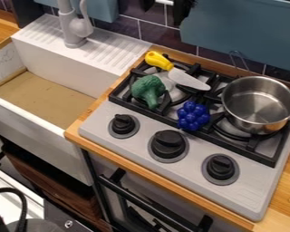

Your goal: Put the grapes in the silver pot

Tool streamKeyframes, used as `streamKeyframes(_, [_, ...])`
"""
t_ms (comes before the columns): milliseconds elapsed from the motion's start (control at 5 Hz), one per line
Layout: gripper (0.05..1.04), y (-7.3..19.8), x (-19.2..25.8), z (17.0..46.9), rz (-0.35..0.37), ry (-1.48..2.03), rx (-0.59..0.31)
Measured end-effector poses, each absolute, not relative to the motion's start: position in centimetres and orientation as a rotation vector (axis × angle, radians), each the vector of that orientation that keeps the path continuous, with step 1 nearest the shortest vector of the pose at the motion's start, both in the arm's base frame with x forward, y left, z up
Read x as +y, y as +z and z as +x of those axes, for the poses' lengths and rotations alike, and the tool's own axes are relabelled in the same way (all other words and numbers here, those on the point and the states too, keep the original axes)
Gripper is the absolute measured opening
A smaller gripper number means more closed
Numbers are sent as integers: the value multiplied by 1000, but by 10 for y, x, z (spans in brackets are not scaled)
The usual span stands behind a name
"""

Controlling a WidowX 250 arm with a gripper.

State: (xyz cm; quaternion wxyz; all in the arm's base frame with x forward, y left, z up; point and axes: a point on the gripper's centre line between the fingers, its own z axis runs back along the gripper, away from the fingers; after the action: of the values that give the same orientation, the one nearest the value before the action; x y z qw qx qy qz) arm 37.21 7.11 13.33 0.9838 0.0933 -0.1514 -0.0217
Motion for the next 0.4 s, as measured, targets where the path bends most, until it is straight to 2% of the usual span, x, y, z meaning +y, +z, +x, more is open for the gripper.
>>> streamKeyframes(200, [987,121,69,368,171,-43,-266])
streamKeyframes(400, [987,106,60,347,70,-76,-177])
